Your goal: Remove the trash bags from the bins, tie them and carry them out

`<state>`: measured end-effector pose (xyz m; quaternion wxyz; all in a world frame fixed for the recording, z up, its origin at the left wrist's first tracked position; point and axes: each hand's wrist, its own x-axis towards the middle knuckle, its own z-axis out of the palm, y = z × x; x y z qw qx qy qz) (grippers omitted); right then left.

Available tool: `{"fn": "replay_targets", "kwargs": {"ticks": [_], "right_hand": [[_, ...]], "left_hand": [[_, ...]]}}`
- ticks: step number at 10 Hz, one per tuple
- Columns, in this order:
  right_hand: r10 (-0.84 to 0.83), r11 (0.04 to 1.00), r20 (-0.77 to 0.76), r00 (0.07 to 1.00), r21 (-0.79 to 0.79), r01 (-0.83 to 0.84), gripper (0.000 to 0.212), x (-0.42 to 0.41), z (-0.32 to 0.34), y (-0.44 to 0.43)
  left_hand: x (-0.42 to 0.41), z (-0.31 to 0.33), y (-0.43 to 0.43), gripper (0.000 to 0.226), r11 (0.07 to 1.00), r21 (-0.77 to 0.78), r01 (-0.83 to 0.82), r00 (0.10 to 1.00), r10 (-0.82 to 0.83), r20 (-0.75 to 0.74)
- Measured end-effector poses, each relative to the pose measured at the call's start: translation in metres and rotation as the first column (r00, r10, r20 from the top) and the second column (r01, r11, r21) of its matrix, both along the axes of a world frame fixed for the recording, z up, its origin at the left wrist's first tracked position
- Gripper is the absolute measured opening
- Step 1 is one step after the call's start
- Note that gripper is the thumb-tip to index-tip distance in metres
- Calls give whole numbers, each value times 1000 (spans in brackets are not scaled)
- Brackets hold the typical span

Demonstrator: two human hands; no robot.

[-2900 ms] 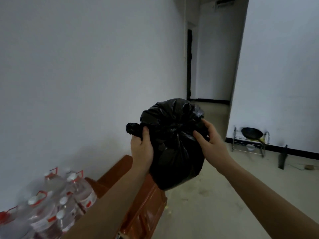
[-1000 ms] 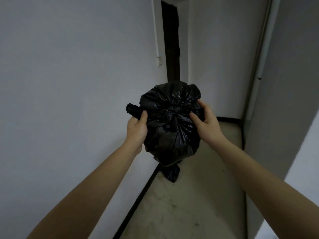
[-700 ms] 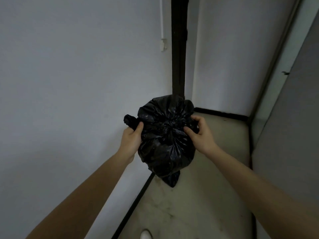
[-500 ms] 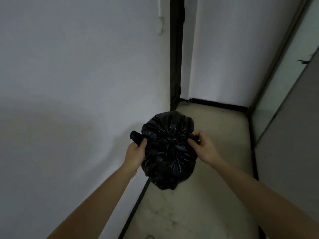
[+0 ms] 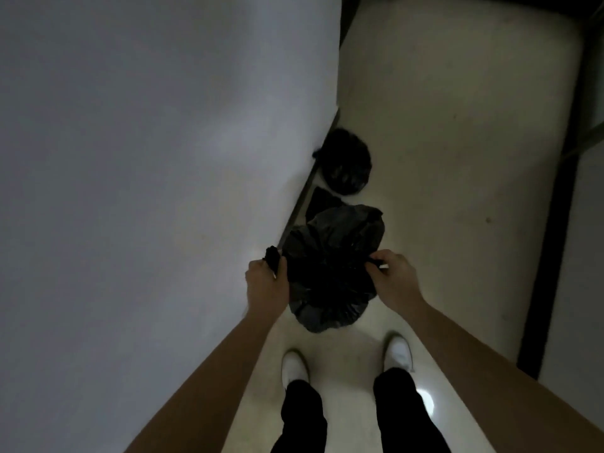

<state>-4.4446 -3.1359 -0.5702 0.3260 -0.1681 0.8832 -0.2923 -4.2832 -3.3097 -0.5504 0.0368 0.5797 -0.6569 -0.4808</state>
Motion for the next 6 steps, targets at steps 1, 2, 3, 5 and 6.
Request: {"fn": "replay_targets", "kwargs": {"ticks": [1,2,3,5,6], "right_hand": [[90,993,82,993,72,-96,25,5,-99,-14],[111,988,189,976,81,-128,24,20,-193,-24],[95,990,233,968,81,-117,26,33,-260,-32],[147,987,249,957,21,-157,30,33,-336,-53],[133,988,323,937,27,-149,32,34,-359,-54]], "left_hand": [[-4,-86,6,33,965,193,-177,984,170,52],[4,-170,12,16,917,288,-275,961,266,72],[14,-229,11,13,906,238,-349,937,335,96],[24,-295,-3,22,941,98,-323,944,313,103],[29,-320,1,15,958,134,-255,963,239,123]]}}
